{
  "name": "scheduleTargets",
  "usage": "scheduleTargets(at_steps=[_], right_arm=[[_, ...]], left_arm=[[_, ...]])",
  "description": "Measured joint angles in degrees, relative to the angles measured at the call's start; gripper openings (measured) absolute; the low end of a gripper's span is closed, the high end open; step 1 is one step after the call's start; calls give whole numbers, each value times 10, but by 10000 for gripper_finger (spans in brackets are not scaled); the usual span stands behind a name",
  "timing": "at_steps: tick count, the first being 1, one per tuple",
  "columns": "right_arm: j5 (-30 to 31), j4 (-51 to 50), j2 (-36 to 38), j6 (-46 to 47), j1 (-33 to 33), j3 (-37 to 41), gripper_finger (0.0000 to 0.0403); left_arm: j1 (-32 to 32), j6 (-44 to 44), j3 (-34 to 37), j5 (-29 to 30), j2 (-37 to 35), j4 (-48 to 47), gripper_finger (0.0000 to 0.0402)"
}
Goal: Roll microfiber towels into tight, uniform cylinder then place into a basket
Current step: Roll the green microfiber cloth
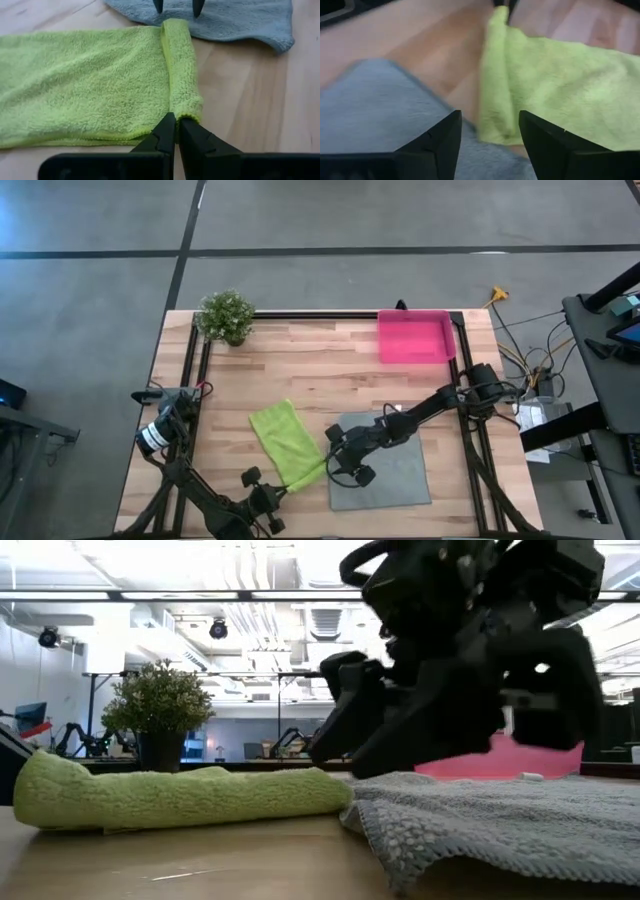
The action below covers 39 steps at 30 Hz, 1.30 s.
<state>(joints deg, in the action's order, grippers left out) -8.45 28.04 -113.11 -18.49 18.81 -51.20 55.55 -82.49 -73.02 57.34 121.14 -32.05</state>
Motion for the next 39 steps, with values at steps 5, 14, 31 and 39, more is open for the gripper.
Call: scheduleTargets(at_steps=[5, 14, 31, 39], right_arm=[[4, 30, -31, -19, 1, 0, 171], [10, 44, -34, -11, 0, 0, 122], [-118, 43, -34, 302, -85, -2, 10], [-163, 50, -38, 483, -119, -5, 11]], left_arm=[[0, -12, 14, -1, -1, 30, 0], [0, -13, 23, -1, -1, 43, 0], [-2, 126, 18, -46, -3, 48, 0], [-2, 292, 4, -67, -4, 44, 0]])
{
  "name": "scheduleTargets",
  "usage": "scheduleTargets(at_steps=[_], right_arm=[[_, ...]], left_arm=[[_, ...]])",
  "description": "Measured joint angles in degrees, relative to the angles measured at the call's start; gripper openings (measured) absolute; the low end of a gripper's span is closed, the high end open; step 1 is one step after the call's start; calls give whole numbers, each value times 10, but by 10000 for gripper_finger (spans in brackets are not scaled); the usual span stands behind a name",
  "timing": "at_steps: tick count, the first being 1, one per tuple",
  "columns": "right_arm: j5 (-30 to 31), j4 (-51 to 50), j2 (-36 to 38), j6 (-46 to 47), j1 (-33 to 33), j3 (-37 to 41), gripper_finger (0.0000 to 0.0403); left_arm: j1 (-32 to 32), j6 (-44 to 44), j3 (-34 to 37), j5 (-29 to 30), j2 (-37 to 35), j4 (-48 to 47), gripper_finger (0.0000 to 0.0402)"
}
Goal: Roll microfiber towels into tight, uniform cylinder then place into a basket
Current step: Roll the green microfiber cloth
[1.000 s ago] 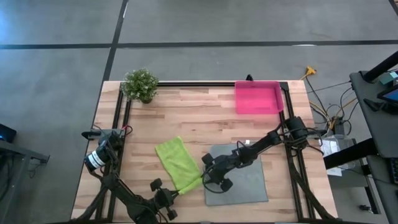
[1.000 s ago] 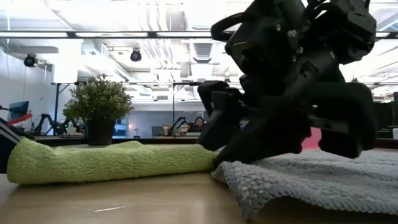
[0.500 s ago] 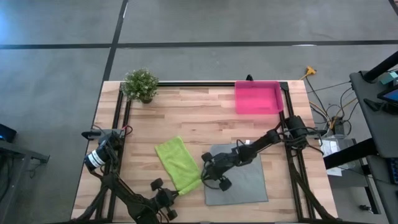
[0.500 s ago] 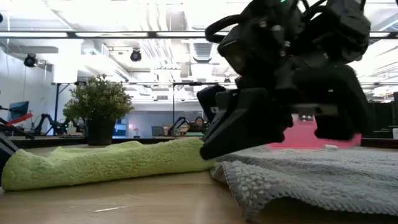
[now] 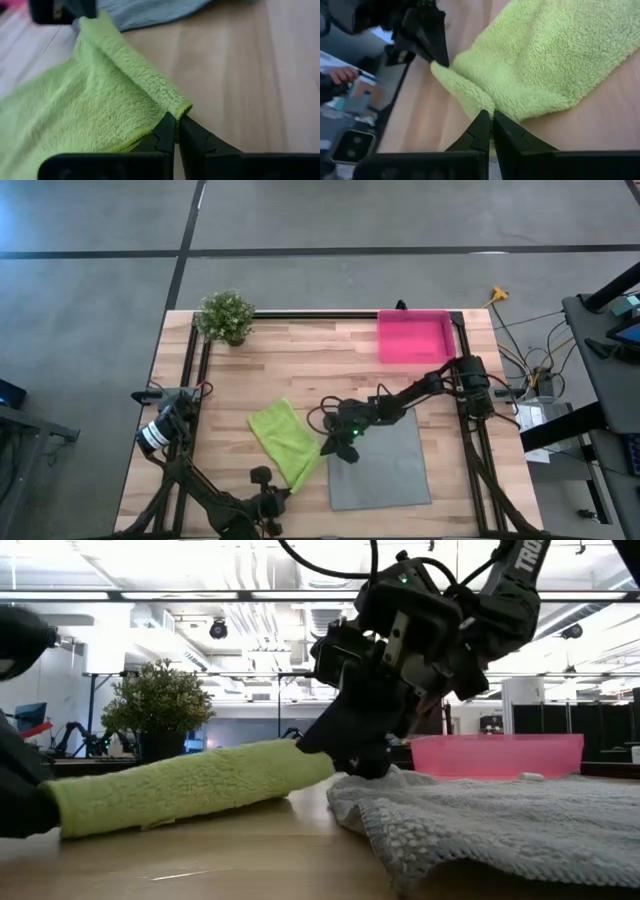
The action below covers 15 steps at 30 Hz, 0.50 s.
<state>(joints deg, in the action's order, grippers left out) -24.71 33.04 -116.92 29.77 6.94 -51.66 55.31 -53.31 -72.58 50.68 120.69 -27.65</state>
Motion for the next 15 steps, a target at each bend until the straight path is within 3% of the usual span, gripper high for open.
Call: scheduleTargets(at_steps=[6, 15], right_arm=[[-7, -5, 1, 45, 13, 0, 12], [29, -9, -14, 51, 33, 0, 12]], left_arm=[[4, 130, -12, -23, -10, -22, 0], [7, 132, -22, -32, -13, -90, 0]])
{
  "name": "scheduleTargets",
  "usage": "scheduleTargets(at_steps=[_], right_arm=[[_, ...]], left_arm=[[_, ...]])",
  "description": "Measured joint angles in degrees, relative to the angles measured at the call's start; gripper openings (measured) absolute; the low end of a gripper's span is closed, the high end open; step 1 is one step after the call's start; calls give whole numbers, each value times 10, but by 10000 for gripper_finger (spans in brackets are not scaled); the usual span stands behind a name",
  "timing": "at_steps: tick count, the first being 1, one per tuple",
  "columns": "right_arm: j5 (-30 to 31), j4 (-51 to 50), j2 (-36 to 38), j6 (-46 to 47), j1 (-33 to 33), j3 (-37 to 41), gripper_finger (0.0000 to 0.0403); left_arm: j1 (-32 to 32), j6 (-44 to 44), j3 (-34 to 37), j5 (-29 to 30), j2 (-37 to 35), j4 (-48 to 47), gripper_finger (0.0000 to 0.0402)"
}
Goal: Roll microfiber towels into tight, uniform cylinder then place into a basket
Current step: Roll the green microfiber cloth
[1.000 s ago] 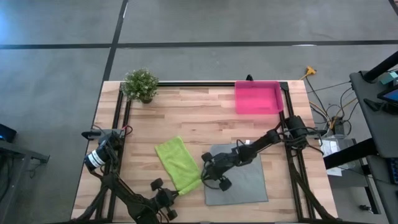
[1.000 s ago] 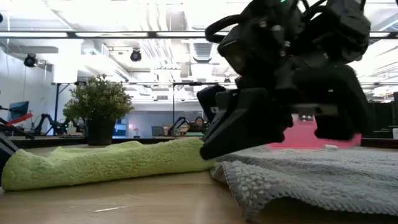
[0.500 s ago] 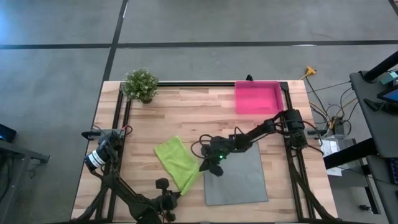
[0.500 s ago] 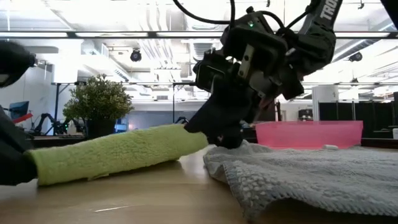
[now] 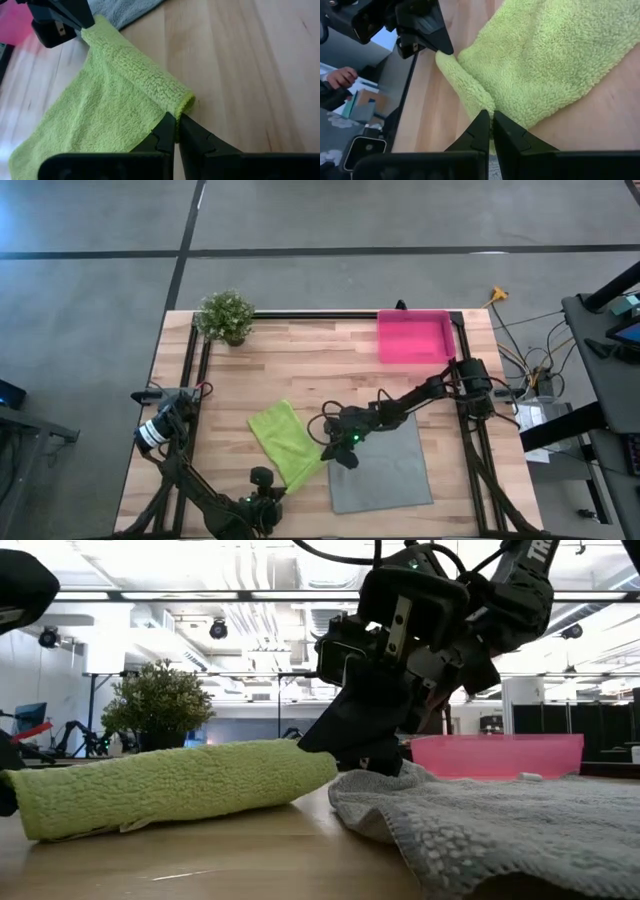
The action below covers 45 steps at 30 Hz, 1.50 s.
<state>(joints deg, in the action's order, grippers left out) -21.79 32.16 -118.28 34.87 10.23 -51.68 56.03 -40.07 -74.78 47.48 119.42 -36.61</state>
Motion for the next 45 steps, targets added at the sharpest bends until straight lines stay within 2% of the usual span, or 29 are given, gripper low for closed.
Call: scheduleTargets(at_steps=[6, 13, 16, 19, 23, 25, 27, 29, 33, 45], right_arm=[[22, 3, -3, 14, 9, 0, 13], [24, 4, -3, 43, 11, 0, 13], [24, 3, -3, 44, 11, 0, 13], [24, 3, -3, 43, 12, 0, 13], [26, 2, -3, 41, 12, 0, 13], [26, 2, -3, 41, 12, 0, 13], [26, 2, -3, 41, 12, 0, 13], [27, 2, -3, 41, 13, 0, 13], [36, 2, -3, 35, 13, 0, 13], [36, 0, -3, 11, 13, 0, 13]], left_arm=[[1, 5, -2, 0, 0, 0, 0], [3, 130, -5, -6, -3, 3, 10], [8, 135, -4, -24, -4, 4, 47], [6, 133, -3, -38, -4, -1, 101], [7, 140, -10, -13, -4, -8, 169], [13, 171, -19, 30, -2, -3, 189], [17, 251, -30, 70, -1, 14, 198], [19, 350, -38, 82, 2, 21, 200], [11, 525, -36, 83, 15, 12, 200], [-30, 919, -45, 93, 42, 16, 200]])
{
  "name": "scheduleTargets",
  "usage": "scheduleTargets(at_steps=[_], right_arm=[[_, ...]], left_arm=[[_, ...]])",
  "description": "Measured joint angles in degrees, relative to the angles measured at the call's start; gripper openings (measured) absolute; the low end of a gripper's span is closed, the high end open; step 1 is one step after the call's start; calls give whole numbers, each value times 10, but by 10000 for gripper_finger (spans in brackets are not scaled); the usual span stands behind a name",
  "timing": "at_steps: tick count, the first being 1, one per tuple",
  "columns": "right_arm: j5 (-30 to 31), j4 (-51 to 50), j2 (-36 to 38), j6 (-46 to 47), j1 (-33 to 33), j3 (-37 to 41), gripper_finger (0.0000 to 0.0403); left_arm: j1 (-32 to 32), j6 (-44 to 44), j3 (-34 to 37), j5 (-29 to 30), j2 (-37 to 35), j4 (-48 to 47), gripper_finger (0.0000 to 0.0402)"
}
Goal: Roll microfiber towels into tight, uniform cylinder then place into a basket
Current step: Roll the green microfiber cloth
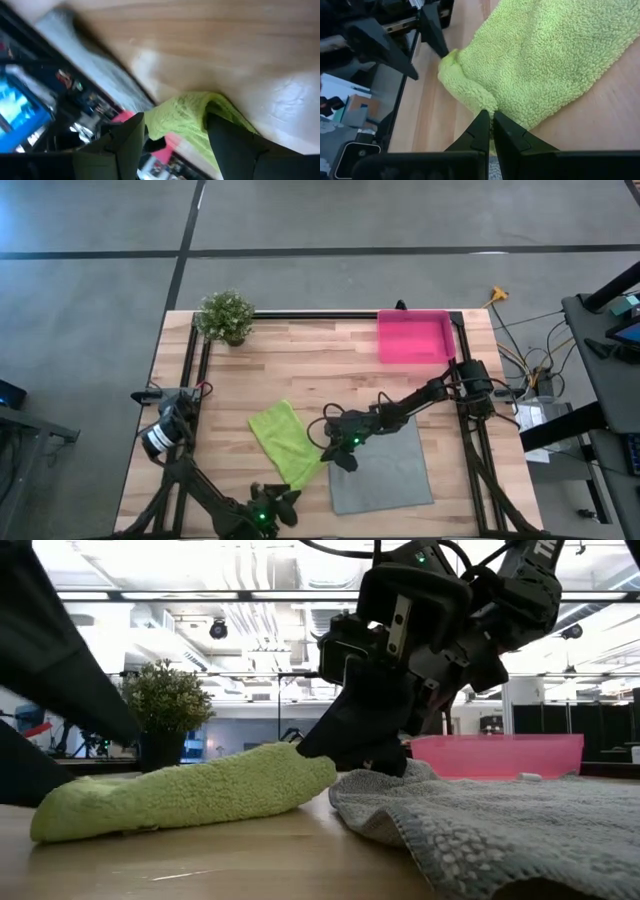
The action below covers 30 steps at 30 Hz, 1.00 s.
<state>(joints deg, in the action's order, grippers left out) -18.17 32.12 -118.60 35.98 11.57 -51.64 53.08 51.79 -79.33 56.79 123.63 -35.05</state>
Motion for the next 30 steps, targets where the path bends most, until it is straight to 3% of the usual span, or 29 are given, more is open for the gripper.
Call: scheduleTargets(at_steps=[5, 14, 19, 26, 30], right_arm=[[0, -3, 0, -19, 2, 1, 13], [3, -4, 0, -30, 5, 1, 13], [3, -4, 0, -30, 6, 1, 13], [2, -4, 0, -28, 6, 1, 13], [2, -4, 0, -28, 6, 1, 13]], left_arm=[[6, 48, -1, -15, 1, 2, 200], [6, 5, -1, -33, -1, 5, 190], [6, -28, -2, -34, -3, 6, 135], [5, -39, 1, -61, -3, 5, 25], [6, -161, 1, -88, -3, 6, 6]])
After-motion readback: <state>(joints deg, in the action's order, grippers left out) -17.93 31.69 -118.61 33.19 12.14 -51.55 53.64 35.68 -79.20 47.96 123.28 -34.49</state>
